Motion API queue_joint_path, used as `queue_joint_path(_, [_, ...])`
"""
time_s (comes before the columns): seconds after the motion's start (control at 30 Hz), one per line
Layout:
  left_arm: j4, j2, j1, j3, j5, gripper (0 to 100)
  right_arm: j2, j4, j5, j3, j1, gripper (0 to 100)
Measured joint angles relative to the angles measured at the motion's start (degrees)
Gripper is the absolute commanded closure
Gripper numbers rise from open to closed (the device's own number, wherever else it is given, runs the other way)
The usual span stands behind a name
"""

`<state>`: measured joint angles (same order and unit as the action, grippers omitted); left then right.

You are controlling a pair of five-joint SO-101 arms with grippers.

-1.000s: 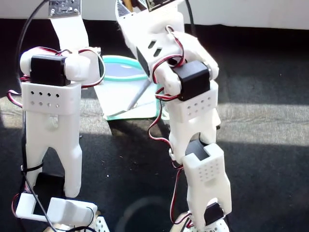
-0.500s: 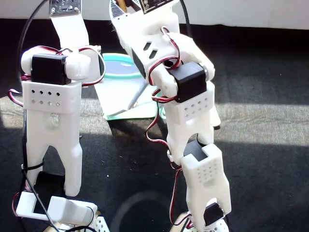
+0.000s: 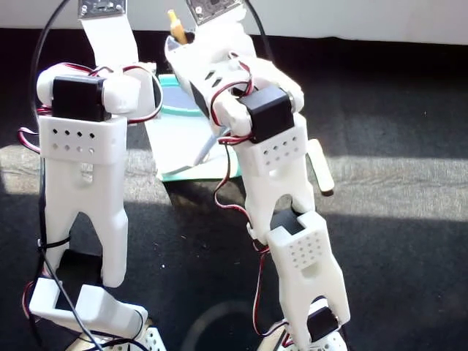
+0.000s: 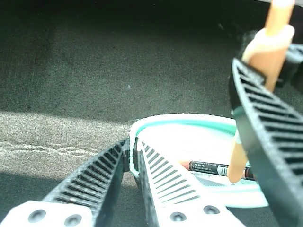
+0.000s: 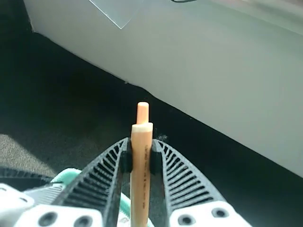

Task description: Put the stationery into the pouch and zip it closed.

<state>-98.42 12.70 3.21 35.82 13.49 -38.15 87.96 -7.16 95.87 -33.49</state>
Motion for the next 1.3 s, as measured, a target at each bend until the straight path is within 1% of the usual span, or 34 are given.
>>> queue_joint_path(0.17, [-0.09, 0.0, 0.09, 0.0, 0.0, 99, 2.2, 5.36, 3.16, 0.26, 1.58, 99.3])
queue_joint_path(0.3, [-0.09, 0.0, 0.09, 0.0, 0.0, 99, 3.43, 9.05, 3.87, 0.18, 2.55, 98.2])
queue_joint_path(0.5, [-0.09, 0.0, -0.09, 0.0, 0.0, 99, 4.22, 12.66, 4.13, 0.18, 1.85, 81.1])
queue_joint_path(0.67, [-0.09, 0.0, -0.44, 0.0, 0.0, 99, 4.75, 12.66, 4.13, 0.0, 0.35, 81.1])
queue_joint_path(1.07, [-0.09, 0.0, -0.44, 0.0, 0.0, 99, 17.41, 12.66, 4.13, 0.09, 0.26, 81.1])
queue_joint_path(1.17, [-0.09, 0.0, -0.44, 0.0, 0.0, 99, 17.58, 12.66, 4.13, 0.09, 2.73, 81.1])
queue_joint_path(1.3, [-0.09, 0.0, -0.44, 0.0, 0.0, 99, 17.58, 12.66, 4.13, 0.09, 8.0, 81.1])
